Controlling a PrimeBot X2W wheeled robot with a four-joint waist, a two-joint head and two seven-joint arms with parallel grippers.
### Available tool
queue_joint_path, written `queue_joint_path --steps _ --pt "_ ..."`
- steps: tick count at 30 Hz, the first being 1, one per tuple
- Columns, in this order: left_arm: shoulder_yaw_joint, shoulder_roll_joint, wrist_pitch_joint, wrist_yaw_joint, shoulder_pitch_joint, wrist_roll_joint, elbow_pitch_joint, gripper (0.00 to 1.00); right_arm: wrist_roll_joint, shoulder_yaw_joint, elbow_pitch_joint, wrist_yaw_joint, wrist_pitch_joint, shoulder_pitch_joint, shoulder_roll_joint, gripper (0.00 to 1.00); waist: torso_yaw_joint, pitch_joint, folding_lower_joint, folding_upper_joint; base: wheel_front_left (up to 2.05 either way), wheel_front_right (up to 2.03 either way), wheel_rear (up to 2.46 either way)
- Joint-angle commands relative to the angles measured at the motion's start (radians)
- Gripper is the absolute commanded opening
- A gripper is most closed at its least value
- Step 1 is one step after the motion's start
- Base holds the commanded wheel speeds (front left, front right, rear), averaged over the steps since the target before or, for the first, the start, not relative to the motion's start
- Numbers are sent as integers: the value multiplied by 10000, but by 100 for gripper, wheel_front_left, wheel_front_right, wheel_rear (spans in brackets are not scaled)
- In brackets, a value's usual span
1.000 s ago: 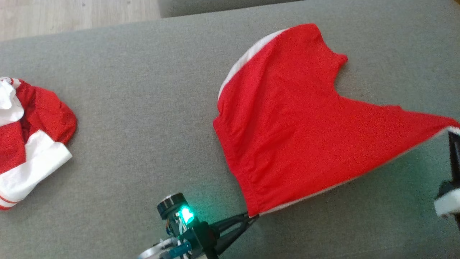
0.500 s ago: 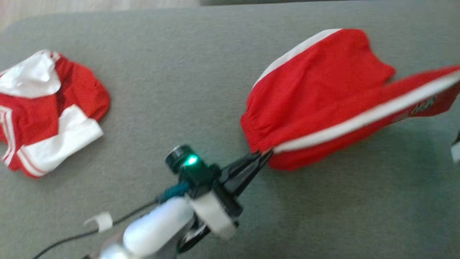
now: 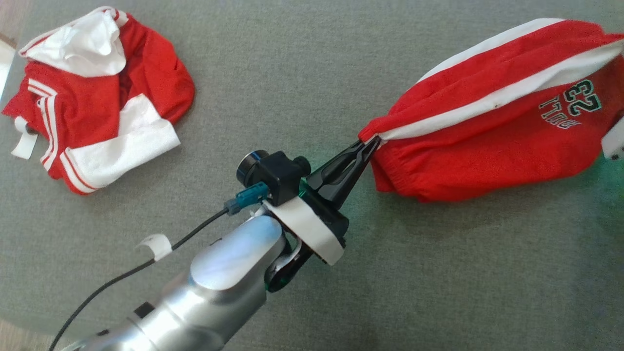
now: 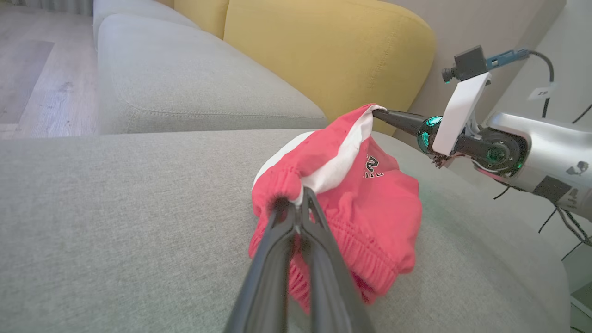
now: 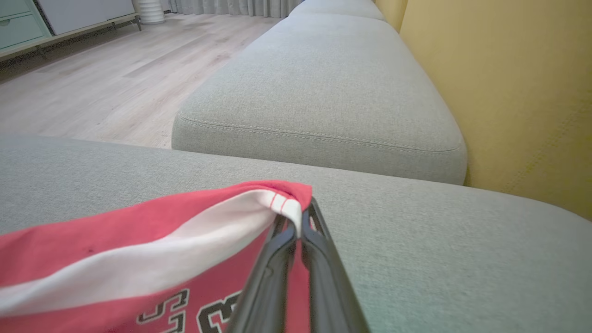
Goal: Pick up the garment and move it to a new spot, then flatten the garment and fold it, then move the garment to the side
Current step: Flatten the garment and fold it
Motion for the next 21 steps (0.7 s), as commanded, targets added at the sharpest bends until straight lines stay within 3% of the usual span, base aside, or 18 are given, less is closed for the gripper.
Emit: queue_joint_path --steps 1,3,4,5,6,7,11,16,21 --pt "377 -33 -49 16 -362 -159 -144 0 -40 220 -54 65 -185 -318 -222 0 123 167 -2 0 0 0 0" --pt "420 -126 -49 16 -446 -238 -10 0 -90 409 373 65 -371 -632 -187 0 143 251 -2 0 0 0 0" --pt "432 -173 -49 16 -456 -310 38 8 -118 479 567 65 -479 -783 -164 17 138 285 -2 0 0 0 0" --pt "462 -204 -49 16 -480 -323 93 24 -146 527 749 65 -599 -922 -134 45 133 311 -2 0 0 0 0" --pt "523 -224 -49 16 -504 -281 144 44 -173 565 916 65 -758 -1057 -93 86 127 335 -2 0 0 0 0" --pt "656 -248 -49 16 -503 -222 180 100 -171 587 1068 65 -948 -1179 -39 100 116 358 -2 0 0 0 0" --pt "1400 -321 -49 16 -326 426 216 100 82 768 1478 65 -1578 -1401 41 100 69 379 -2 0 0 0 0" --pt "3136 -584 -49 266 548 1779 -382 100 792 925 1508 65 -1677 -1042 -172 100 70 338 -2 0 0 0 0" --pt "4613 -776 -49 1269 1732 3644 -1898 100 1540 978 1437 65 -997 -585 -847 100 230 451 -2 0 0 0 0"
